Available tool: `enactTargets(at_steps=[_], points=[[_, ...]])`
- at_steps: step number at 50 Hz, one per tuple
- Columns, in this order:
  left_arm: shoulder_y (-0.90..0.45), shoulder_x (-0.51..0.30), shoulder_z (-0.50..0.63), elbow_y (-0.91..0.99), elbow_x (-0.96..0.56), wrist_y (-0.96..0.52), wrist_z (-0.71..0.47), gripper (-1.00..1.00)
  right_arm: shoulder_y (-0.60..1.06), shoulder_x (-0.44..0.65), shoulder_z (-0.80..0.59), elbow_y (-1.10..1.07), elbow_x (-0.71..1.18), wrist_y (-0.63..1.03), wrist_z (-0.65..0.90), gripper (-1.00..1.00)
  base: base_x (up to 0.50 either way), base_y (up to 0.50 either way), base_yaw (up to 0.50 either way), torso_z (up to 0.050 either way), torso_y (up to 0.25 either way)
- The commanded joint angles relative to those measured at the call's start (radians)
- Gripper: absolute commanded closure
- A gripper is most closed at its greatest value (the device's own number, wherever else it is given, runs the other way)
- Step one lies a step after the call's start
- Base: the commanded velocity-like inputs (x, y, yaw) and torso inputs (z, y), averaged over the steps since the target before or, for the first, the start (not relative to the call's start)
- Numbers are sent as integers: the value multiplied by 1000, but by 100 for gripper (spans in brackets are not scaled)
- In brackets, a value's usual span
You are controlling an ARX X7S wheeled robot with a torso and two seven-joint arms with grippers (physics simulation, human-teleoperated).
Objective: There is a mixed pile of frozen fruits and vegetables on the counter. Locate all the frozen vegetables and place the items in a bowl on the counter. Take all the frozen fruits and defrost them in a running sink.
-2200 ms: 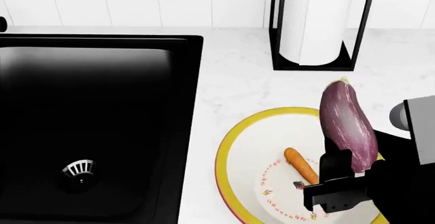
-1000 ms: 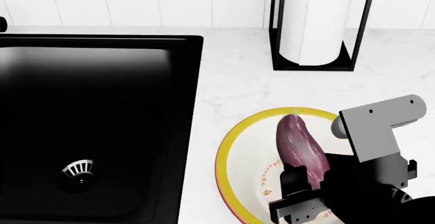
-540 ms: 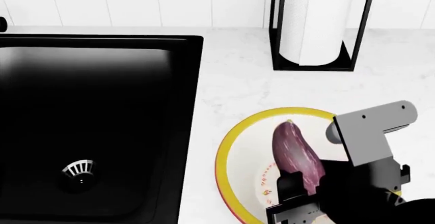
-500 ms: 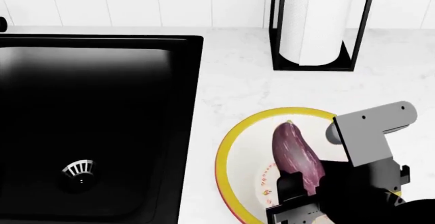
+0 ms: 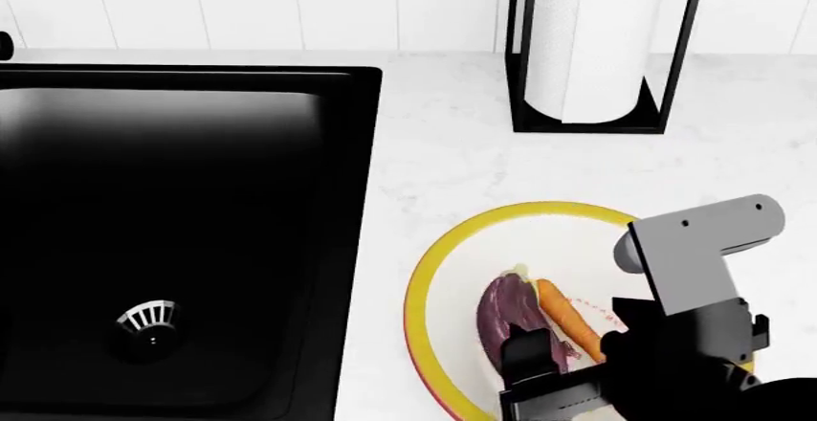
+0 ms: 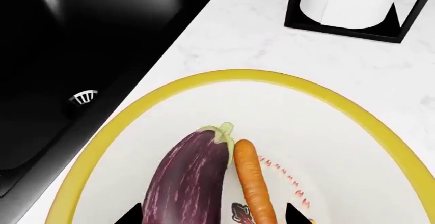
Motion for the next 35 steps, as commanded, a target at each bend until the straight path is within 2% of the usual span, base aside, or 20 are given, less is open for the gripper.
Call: enactTargets(at_steps=[1, 23, 35], points=[[-2, -6, 1, 1, -5, 2, 1, -100, 2, 5, 8, -4, 13, 1, 9, -100, 0, 0, 0, 0, 0], [-38, -4, 33, 2, -18, -2, -24, -100, 14, 74, 130, -84, 195, -1, 124, -100, 0, 0, 0, 0, 0], [-28, -3, 34, -2, -6, 5, -16, -100, -103, 127, 244, -186, 216, -94, 143, -100, 0, 0, 0, 0, 0]])
